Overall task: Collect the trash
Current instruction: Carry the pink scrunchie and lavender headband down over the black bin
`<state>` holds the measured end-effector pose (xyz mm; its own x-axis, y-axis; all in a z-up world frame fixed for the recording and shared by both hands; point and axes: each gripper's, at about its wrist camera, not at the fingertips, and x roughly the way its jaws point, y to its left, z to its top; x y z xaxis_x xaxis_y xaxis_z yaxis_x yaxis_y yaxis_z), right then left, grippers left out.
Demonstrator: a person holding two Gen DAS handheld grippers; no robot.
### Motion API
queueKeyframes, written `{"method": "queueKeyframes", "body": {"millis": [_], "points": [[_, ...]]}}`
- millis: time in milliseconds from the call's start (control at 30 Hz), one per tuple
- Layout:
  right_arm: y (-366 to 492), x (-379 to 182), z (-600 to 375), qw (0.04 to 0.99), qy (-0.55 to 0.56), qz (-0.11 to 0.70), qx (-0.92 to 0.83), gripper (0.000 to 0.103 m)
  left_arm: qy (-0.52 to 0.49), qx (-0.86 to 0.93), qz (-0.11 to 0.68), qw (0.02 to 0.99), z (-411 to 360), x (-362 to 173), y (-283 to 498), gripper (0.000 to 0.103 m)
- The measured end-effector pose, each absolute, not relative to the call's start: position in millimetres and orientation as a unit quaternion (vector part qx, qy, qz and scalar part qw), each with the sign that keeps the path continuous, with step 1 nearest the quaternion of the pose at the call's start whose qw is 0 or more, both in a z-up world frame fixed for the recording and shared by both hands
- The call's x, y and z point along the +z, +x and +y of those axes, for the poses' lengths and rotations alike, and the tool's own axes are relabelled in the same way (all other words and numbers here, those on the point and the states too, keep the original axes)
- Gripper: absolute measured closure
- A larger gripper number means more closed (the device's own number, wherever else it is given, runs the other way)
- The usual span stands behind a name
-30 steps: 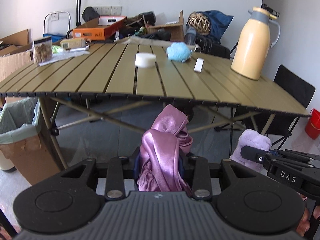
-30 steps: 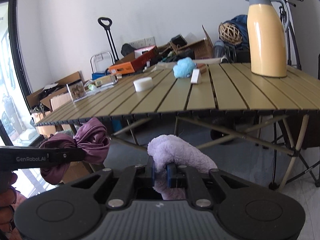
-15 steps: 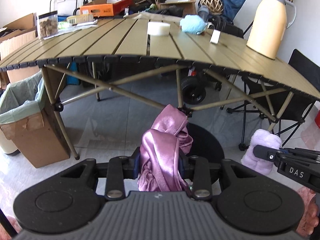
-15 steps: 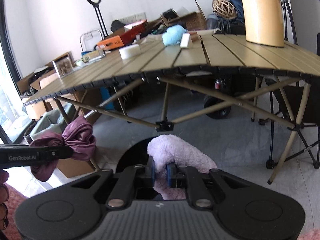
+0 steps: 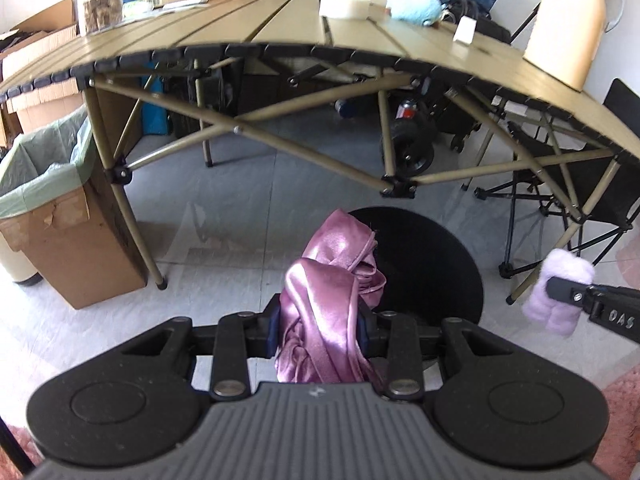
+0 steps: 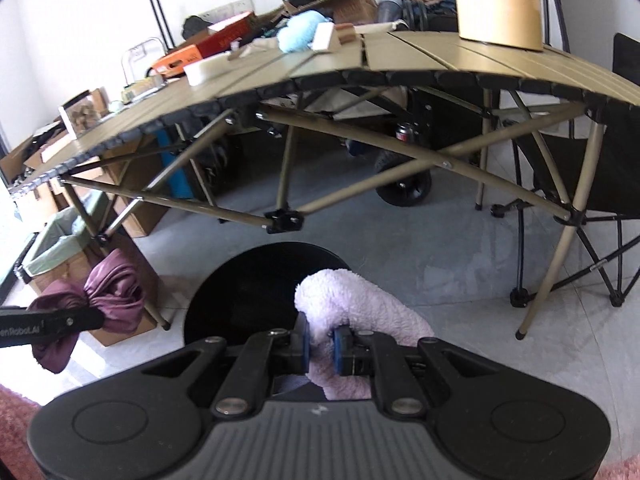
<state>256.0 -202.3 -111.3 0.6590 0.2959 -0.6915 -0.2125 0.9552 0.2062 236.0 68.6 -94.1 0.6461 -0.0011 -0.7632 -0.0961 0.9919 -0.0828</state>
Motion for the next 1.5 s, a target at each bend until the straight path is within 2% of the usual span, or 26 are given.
{"method": "queueKeyframes", "body": {"millis": [833,1500], "points": [[328,-127,-214,0.916,0.061,0.386,0.086,0.093,-0.064,0.065,0.482,0.871,78,-120,282,0.068],[332,-139,-231,0.913,0.070,0.396,0.065,0.093,-0.032,0.024,0.492,0.870,15,-118,330,0.068]]}}
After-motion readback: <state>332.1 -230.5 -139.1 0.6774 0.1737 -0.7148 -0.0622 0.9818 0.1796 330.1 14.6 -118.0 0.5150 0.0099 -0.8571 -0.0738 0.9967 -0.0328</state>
